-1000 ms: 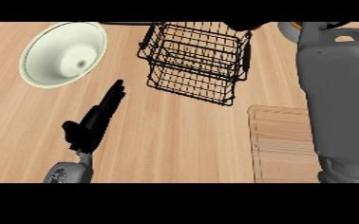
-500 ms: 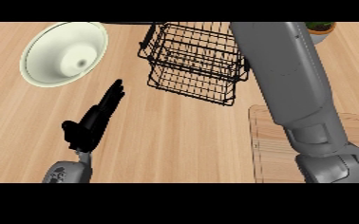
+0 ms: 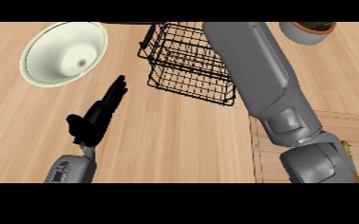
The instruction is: Pick the tomato from the cutting board and place it in the tiered basket
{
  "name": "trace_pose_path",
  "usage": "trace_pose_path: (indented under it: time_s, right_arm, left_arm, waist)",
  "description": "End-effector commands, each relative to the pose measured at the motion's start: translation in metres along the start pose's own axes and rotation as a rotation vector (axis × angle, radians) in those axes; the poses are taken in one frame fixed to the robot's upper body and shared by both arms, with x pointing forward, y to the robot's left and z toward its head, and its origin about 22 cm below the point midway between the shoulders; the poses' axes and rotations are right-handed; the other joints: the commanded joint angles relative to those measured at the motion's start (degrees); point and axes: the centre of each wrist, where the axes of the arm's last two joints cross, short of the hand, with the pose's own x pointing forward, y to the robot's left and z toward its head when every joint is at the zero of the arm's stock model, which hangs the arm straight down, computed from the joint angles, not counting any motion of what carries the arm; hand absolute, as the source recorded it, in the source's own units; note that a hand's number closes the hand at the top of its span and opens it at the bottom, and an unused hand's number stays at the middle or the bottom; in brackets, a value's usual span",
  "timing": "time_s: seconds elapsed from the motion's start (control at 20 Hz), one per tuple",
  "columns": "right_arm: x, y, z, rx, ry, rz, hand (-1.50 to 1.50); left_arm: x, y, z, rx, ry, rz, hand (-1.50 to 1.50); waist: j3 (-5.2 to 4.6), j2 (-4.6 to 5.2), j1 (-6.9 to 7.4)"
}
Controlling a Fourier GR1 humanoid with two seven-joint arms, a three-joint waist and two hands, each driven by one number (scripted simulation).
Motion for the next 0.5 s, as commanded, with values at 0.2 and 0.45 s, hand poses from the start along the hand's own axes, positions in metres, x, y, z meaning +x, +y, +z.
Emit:
trace_pose_path:
  time_s: [0.2,0.45]
  right_arm:
    - [-0.008,0.008,-0.011,0.127,0.250,-0.268,1.50]
    - [-0.007,0.008,-0.013,0.191,0.276,-0.399,-1.50]
  left_arm:
    - [-0.001,0.005,0.008,-0.005,0.004,0.004,0.00]
    - [-0.010,0.002,0.006,0.015,-0.003,0.002,0.00]
  waist:
    - [0.02,-0.30,0.75]
    - [0.02,-0.25,-0.05]
